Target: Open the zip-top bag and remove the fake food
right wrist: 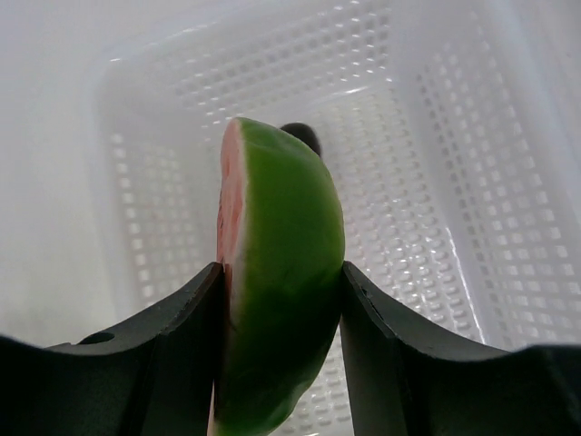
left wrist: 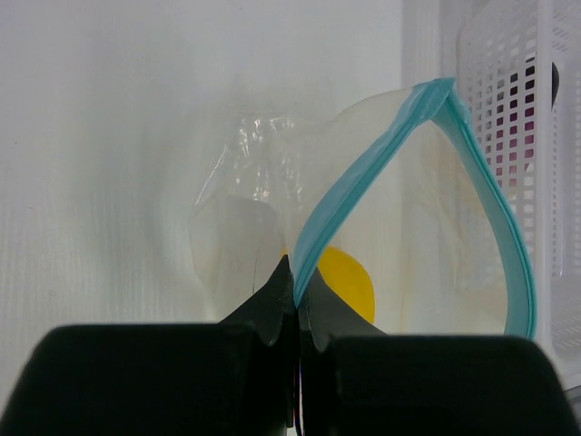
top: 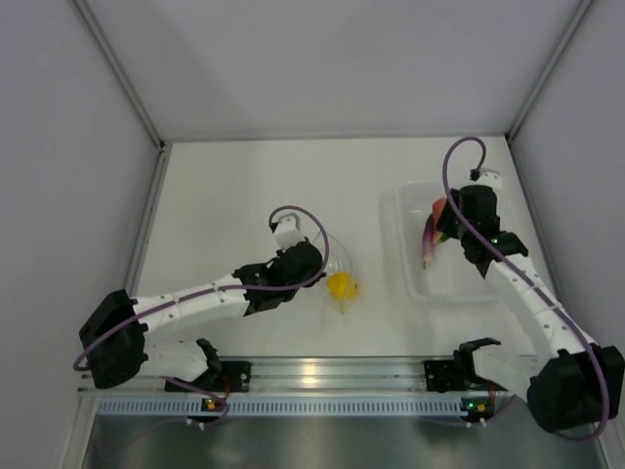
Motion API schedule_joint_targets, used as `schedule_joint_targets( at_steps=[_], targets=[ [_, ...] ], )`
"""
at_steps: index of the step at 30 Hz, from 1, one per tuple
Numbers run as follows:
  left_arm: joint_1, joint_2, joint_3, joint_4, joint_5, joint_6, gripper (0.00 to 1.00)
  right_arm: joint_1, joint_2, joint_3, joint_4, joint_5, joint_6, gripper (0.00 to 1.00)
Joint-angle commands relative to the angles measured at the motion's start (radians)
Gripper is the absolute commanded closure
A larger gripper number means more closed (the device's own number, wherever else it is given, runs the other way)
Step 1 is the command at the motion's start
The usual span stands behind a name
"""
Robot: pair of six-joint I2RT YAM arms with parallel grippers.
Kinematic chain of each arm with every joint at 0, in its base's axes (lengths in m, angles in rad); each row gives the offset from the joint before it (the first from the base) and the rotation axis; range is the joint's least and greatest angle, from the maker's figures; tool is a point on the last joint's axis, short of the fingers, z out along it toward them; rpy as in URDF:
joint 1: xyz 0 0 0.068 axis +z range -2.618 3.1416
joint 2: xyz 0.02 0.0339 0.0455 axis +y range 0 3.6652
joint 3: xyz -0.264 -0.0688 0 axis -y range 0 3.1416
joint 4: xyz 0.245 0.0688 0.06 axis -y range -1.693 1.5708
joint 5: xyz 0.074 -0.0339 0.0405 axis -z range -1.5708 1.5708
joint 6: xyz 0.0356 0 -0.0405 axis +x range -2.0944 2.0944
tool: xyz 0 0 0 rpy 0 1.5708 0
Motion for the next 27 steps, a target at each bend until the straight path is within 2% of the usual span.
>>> schedule_joint_targets(
  at_steps=[1, 6, 13, 15, 18, 19, 22, 25, 27],
  targets=[
    [0.005, -0.017, 0.004, 0.016, 0.007, 0.012, 1.0, -0.128, 0.079, -0.018, 0.171, -0.08, 0.019, 0.73],
    [0.007, 0.003, 0.021, 0.016, 0.03, 0.026, 1.0, -0.223, 0.185, -0.043, 0.235, -0.174, 0.025, 0.68],
    [0.008, 0.009, 0.042, 0.017, 0.055, 0.049, 1.0, -0.268, 0.283, -0.026, 0.194, -0.129, 0.031, 0.45],
    [0.007, 0.008, 0.048, 0.016, 0.056, 0.054, 1.0, -0.268, 0.283, -0.017, 0.168, -0.119, 0.031, 0.42],
    [0.007, 0.005, 0.058, 0.016, 0.067, 0.061, 1.0, -0.268, 0.267, -0.002, 0.125, -0.122, 0.025, 0.31],
    [0.008, 0.003, 0.065, 0.016, 0.073, 0.066, 1.0, -0.268, 0.254, 0.003, 0.117, -0.128, 0.021, 0.06],
    [0.007, 0.003, 0.071, 0.016, 0.084, 0.069, 1.0, -0.266, 0.21, 0.011, 0.092, -0.166, 0.025, 0.07],
    [0.007, -0.003, 0.078, 0.016, 0.092, 0.063, 1.0, -0.248, 0.132, 0.015, 0.071, -0.237, 0.028, 0.15],
    [0.007, -0.008, 0.079, 0.016, 0.095, 0.06, 1.0, -0.179, 0.098, 0.041, 0.04, -0.243, 0.03, 0.19]
  ],
)
